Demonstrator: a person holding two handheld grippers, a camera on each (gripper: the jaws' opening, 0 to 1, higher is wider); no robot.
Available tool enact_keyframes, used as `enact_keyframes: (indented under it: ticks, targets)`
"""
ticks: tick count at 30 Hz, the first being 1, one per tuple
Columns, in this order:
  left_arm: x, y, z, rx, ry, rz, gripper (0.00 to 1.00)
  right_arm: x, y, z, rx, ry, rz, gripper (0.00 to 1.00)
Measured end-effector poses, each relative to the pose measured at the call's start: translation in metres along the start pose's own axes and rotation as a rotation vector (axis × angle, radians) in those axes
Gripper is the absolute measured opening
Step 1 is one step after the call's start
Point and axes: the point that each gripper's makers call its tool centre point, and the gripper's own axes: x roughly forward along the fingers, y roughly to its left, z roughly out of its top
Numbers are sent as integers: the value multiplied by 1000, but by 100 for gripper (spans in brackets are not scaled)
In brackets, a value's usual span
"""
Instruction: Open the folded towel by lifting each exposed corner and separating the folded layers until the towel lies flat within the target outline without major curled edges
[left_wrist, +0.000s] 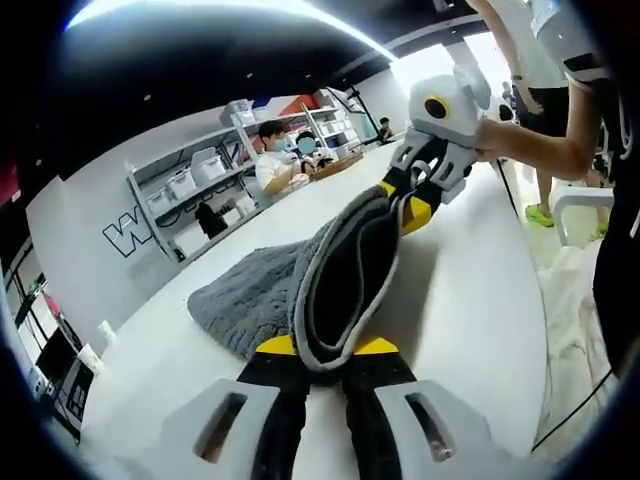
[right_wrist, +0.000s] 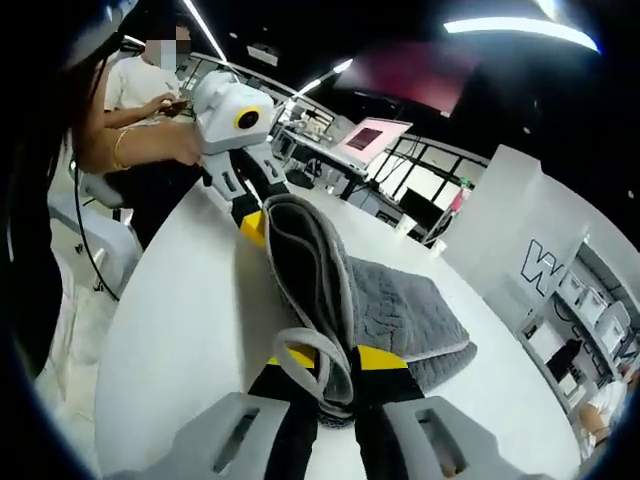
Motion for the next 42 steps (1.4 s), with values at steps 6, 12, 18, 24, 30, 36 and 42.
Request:
enact_keyframes:
  ticks: [6, 12, 18, 24, 30, 36, 42]
  targets:
    - [0, -5, -4, -38, 7, 10, 9, -1, 7, -3, 44, 8, -1, 5]
    - [-2, -8, -7, -87, -3, 11, 9, -2, 12, -4, 103, 0, -1, 5]
    - [-4, -14, -9, -76, 5, 25, 9, -5, 17, -5, 145, -4, -12, 4]
    - [-9, -19, -8, -106, 3, 34, 9, -9, 24, -4, 183, -10, -20, 5]
    - [-15, -26, -9, -147, -12, 39, 9, -13, 30, -4, 210, -27, -15, 5]
    - [-15, -27, -8, -151, -11, 52, 8, -14, 32, -5, 229, -26, -26, 4]
    - [-16, -25, -8, -241, -46, 79, 8, -13, 32, -4, 278, -38, -44, 4]
